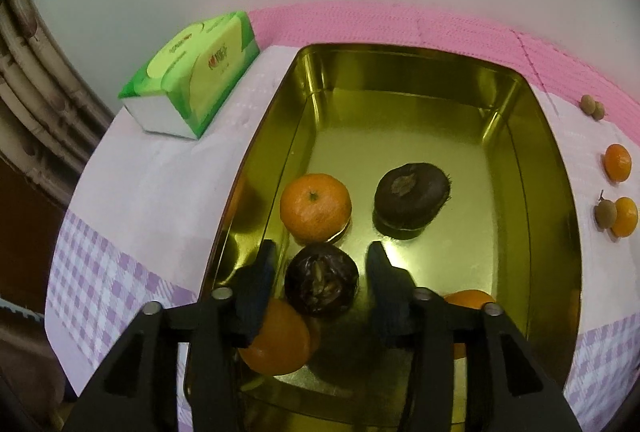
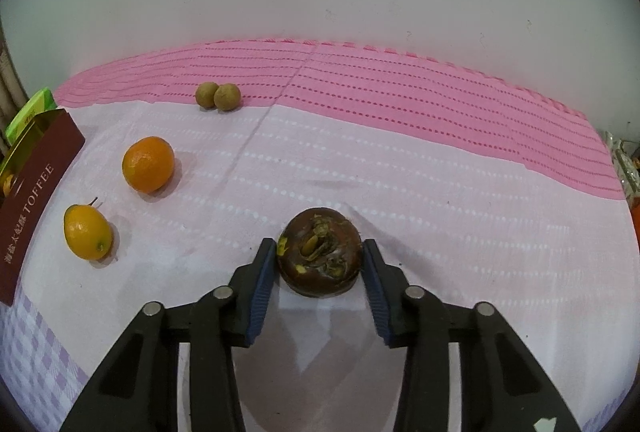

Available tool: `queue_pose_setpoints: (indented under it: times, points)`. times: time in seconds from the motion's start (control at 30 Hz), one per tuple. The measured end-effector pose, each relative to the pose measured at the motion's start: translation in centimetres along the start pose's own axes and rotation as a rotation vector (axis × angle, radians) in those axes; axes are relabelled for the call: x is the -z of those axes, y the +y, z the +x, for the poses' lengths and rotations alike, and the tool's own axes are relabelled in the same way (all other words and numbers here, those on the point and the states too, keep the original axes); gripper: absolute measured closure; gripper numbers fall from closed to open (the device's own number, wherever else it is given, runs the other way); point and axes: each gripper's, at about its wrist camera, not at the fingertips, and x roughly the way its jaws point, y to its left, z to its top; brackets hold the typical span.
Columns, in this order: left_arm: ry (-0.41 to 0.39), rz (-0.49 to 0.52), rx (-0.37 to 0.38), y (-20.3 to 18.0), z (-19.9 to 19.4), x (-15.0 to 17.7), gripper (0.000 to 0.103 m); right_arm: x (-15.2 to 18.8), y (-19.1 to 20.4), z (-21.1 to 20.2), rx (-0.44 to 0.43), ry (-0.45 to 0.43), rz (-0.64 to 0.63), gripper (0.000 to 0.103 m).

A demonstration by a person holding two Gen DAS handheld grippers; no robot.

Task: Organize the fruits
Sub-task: 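Carry the dark brown fruit into the tin with the left gripper and release, then carry the dark brown fruit into the tin with the right gripper and release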

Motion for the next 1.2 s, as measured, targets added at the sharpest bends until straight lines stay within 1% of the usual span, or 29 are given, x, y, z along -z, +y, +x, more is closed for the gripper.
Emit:
queue_pose_setpoints:
  times: [0.07,0.23,0.33,0.43,0.5,0.57,0.63,0.73,0.83,0.93,1.0,1.2]
  points:
    - [-0.017,0.008,-0.010,-0.2,-0.4,-0.1,0.042,-0.1,0.2,0.0,0.007,0.005,0.004,0.065]
    - [-0.049,0.004,-0.008,0.0,-1.6,-0.2,0.037,-0.2,1.0,-0.9,0.051,-0.002,0.022,0.065]
    - [-0.080,-0.010,-0.008,0.4,-2.4,-0.1,0.035,-0.9,2.0,-2.2,0.039,-0.024,0.029,0.065]
    - [-0.083,-0.021,0.000,0.7,-2.8,0.3,0.034,-2.0,4.5,-3.9,-0.010,-0.051,-0.003,0.065]
    - [-0.095,-0.022,0.017,0.7,-3.4,0.5,0.033,-2.8,6.7,-4.8,-0.060,-0.067,-0.030,0.065]
    - [-0.104,-0.018,0.028,0.6,-3.9,0.6,0.031,-3.6,9.4,-5.6,-0.139,-0.075,-0.038,0.065]
    - [-0.117,-0.023,0.036,0.6,-4.5,0.7,0.031,-4.2,11.9,-6.0,-0.185,-0.075,-0.060,0.065]
    - [-0.131,-0.029,0.010,1.0,-4.9,0.7,0.031,-4.8,15.9,-6.5,-0.250,-0.076,-0.112,0.065]
    - [-0.130,-0.067,0.002,2.1,-5.3,0.8,0.030,-5.0,19.5,-6.9,-0.276,-0.072,-0.179,0.065]
    - [-0.123,-0.098,-0.010,3.2,-5.3,0.9,0.030,-5.0,22.2,-7.0,-0.293,-0.062,-0.234,0.065]
    - [-0.129,-0.119,-0.026,3.9,-5.4,1.0,0.030,-5.1,23.5,-7.0,-0.295,-0.063,-0.269,0.065]
    - [-0.155,-0.163,-0.072,5.4,-5.4,1.0,0.027,-6.1,27.9,-6.5,-0.340,-0.046,-0.348,0.064]
